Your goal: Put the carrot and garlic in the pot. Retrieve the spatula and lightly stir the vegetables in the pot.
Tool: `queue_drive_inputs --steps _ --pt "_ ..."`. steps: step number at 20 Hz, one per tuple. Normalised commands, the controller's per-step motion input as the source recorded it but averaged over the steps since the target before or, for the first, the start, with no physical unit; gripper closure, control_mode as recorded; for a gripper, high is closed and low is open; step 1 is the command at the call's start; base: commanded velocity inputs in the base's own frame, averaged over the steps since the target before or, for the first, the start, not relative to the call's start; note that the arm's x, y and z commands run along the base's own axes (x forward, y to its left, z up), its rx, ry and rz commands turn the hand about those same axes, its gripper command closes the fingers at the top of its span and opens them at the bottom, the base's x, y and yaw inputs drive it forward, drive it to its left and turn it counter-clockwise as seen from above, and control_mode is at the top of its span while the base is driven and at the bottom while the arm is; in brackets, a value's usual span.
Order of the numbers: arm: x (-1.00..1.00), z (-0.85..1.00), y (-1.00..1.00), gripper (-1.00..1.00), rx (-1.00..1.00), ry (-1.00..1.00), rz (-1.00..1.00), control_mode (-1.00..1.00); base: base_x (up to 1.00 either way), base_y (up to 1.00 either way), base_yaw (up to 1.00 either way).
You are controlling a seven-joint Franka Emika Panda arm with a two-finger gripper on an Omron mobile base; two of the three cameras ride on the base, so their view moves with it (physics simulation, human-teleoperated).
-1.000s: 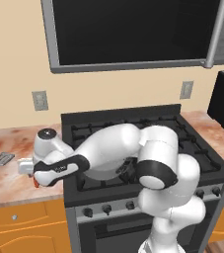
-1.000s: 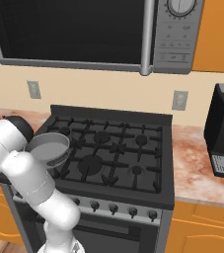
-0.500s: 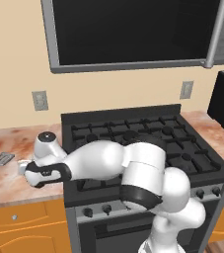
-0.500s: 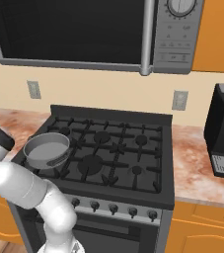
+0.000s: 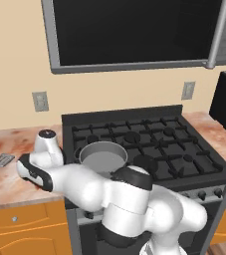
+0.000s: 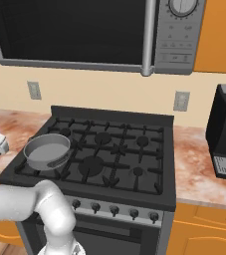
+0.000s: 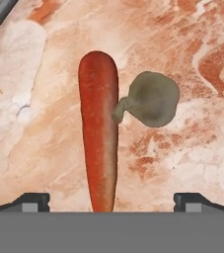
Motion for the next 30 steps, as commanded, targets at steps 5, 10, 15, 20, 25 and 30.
queue_drive_inputs --steps 5,10,15,20,25,30 --pt "0.00 -0.06 0.11 -1.00 -0.07 0.00 0.00 -1.00 0.00 0.00 0.00" --pt "0.00 -0.22 0.22 -1.00 -0.08 0.00 0.00 -1.00 0.00 0.00 0.00" --pt "0.00 -0.29 0.25 -1.00 -0.05 0.01 0.00 -1.00 0.00 0.00 0.00" --pt "0.07 -0.14 0.04 -1.00 0.00 0.01 0.00 -1.00 0.00 0.00 0.00" --pt "0.15 0.00 0.00 -1.00 0.00 0.04 0.00 -1.00 0.00 0.00 0.00" --pt "0.12 -0.23 0.00 -1.00 0.00 0.01 0.00 -1.00 0.00 0.00 0.00"
